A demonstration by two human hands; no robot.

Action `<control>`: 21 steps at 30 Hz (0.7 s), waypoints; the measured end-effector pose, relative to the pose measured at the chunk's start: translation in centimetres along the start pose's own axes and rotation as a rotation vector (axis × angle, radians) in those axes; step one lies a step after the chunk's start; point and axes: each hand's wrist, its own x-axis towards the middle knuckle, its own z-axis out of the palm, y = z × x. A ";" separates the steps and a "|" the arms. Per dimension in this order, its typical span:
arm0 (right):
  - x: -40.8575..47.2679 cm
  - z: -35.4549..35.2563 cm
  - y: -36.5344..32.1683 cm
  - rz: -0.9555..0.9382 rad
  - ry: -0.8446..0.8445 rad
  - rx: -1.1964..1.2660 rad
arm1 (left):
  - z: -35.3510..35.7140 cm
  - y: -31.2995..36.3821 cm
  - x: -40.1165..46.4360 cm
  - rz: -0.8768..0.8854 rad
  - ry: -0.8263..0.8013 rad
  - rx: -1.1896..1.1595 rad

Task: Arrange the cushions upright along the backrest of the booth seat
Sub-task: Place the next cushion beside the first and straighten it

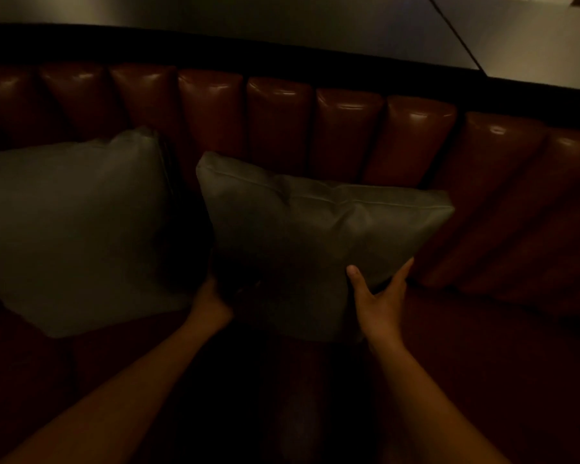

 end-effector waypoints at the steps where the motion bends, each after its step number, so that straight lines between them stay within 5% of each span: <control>1: -0.3 -0.2 -0.3 -0.018 0.014 -0.031 | 0.1 0.8 -0.5 0.074 0.053 0.005; 4: -1.9 -1.2 -1.8 -0.191 0.138 -0.198 | -0.1 3.0 -2.4 0.447 0.294 0.083; 8: -3.1 -1.5 -4.2 -0.550 0.086 -0.493 | -1.5 5.8 -3.1 0.818 0.435 0.681; 11: -2.0 -0.5 -5.5 -0.497 -0.097 -0.724 | -1.4 7.9 -2.2 0.813 0.304 0.983; 21: 1.3 1.2 -6.7 -0.350 -0.247 -0.881 | -1.4 10.0 0.9 0.656 0.131 0.994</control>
